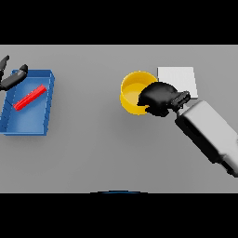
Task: Pick up the red beaker and tilt it to pour out 1 green nut into yellow bowl. Pick up the yellow bowl and place it on the metallic measuring scale.
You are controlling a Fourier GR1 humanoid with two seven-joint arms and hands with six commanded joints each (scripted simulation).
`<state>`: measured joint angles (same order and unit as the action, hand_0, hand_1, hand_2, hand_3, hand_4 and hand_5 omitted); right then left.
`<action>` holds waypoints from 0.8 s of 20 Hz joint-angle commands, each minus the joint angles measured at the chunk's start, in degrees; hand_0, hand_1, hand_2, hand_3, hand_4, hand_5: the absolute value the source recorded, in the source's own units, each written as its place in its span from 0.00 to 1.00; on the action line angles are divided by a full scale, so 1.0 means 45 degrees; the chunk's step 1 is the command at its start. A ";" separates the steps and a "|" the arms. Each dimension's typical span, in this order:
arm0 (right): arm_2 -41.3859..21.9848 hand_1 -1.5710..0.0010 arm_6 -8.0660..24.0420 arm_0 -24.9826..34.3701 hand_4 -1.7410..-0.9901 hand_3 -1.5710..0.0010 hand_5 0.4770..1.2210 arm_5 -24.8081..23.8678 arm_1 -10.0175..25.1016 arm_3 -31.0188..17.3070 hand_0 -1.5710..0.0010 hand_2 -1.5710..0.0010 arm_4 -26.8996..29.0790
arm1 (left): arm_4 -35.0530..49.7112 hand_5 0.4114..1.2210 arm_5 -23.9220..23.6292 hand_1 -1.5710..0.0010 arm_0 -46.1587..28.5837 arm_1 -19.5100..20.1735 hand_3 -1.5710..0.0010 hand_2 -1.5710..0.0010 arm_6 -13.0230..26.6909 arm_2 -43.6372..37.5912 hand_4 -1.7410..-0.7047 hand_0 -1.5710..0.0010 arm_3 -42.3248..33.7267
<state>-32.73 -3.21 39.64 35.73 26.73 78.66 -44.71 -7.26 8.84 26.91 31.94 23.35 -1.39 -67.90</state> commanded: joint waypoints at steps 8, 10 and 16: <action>0.1132 0.00 -0.0469 0.0933 0.00 0.27 1.00 -0.2054 0.0933 -0.2254 0.00 0.02 -0.0292 | 0.0137 0.40 -0.0221 1.00 0.0005 -0.0068 1.00 1.00 0.0953 -0.0116 0.87 1.00 -0.0428; 0.1332 0.00 -0.0545 0.1252 0.00 0.26 1.00 -0.2430 0.1047 -0.3063 0.00 0.01 -0.0342 | 0.0241 0.42 -0.0031 1.00 -0.0102 -0.0022 1.00 1.00 0.1038 -0.0088 0.86 1.00 -0.0577; 0.1673 0.00 -0.0952 0.1452 0.00 0.26 1.00 -0.3637 0.1003 -0.5506 0.00 0.03 -0.0453 | 0.0225 0.45 -0.0235 1.00 -0.0303 -0.0094 1.00 1.00 0.1552 -0.0071 0.85 1.00 -0.0946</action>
<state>-25.20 -7.32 46.16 19.38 31.26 53.86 -46.75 -6.23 7.81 25.54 31.50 30.30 -1.70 -72.16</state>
